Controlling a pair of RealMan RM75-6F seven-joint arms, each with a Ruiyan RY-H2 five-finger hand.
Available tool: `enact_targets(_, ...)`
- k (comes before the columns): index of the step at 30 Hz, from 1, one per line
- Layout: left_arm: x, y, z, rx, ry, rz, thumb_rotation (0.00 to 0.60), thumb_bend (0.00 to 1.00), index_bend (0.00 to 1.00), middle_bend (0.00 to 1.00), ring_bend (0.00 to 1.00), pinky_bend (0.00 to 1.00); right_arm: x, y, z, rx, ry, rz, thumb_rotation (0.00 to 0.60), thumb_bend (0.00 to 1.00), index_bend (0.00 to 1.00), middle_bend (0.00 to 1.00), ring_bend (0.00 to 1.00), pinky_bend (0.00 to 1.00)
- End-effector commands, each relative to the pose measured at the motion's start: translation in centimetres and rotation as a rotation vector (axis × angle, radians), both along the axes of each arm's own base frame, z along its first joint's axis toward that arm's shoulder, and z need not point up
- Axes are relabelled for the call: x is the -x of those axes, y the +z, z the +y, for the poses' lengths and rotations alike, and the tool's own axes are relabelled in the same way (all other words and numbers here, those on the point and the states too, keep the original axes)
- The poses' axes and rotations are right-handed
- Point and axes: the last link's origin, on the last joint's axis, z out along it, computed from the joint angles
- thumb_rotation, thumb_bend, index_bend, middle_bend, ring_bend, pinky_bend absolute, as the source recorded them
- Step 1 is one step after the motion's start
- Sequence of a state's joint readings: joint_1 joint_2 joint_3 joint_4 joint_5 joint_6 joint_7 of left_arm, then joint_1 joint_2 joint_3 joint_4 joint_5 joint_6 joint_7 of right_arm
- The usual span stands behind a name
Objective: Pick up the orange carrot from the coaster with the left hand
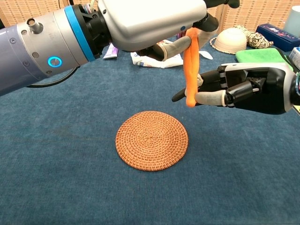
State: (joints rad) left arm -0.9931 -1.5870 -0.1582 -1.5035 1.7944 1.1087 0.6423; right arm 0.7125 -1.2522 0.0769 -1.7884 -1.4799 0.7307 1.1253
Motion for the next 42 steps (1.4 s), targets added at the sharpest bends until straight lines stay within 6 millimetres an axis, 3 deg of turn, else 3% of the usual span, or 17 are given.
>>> enact_targets(1, 0.0, 0.1, 0.1, 0.000, 0.005, -0.002, 0.600, 0.58, 0.68, 0.13, 0.01, 0.00, 0.1, 0.0, 0.0, 0.000, 0.000, 0.002, 0.600, 0.49, 0.70, 0.27, 0.00, 0.00)
enact_targets(42, 1.7, 2.4, 1.7, -0.053, 0.065, -0.021, 0.600, 0.58, 0.68, 0.13, 0.01, 0.00, 1.2, 0.9, 0.6, 0.026, 0.006, 0.021, 0.600, 0.51, 0.74, 0.31, 0.04, 0.00)
